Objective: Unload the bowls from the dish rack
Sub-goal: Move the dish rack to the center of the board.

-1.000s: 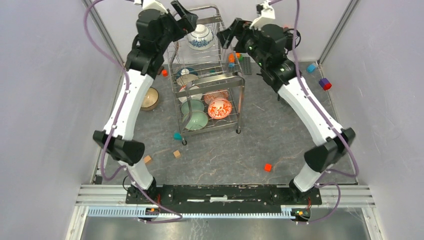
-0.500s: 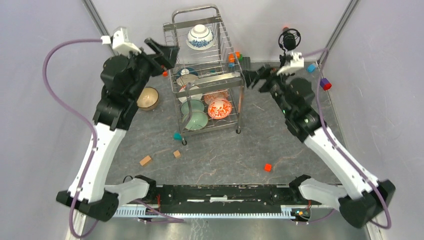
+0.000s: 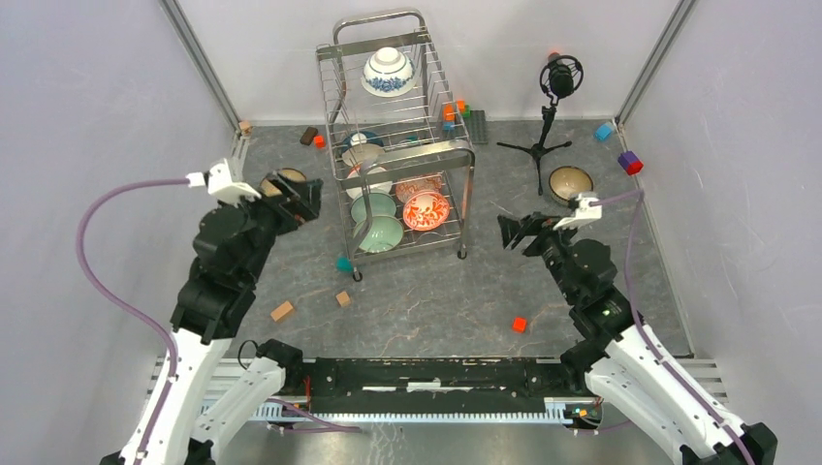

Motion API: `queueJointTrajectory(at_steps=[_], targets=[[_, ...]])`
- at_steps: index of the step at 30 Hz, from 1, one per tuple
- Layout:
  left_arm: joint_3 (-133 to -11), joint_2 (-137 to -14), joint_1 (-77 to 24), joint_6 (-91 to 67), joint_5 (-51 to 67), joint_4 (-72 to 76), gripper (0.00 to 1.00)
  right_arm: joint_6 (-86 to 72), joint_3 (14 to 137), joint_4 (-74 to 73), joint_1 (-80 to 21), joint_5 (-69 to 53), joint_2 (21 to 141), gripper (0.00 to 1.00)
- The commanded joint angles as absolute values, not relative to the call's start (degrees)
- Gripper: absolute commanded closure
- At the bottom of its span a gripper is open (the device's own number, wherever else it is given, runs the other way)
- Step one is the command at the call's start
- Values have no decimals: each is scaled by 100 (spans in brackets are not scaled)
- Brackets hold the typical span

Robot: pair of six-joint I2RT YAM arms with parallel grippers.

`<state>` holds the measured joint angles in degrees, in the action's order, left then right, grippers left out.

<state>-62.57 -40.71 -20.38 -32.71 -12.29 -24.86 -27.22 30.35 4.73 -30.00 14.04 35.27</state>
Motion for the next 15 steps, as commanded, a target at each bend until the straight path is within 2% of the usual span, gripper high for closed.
queueJointTrajectory(at_steps=[1,8,15], targets=[[-5267,-3622,-2055,-3461,-1630,-3168,0,-2474,2333,575,-3009,430,3401,12],[-3644,-2399,-2056,-4048,-994,-3026,0,-2355,1342,1842,-3047,-895,3502,14],[-2905,-1866,-2057,-4639,-543,-2417,0,-2031,1087,2862,-3586,-292,3902,8]])
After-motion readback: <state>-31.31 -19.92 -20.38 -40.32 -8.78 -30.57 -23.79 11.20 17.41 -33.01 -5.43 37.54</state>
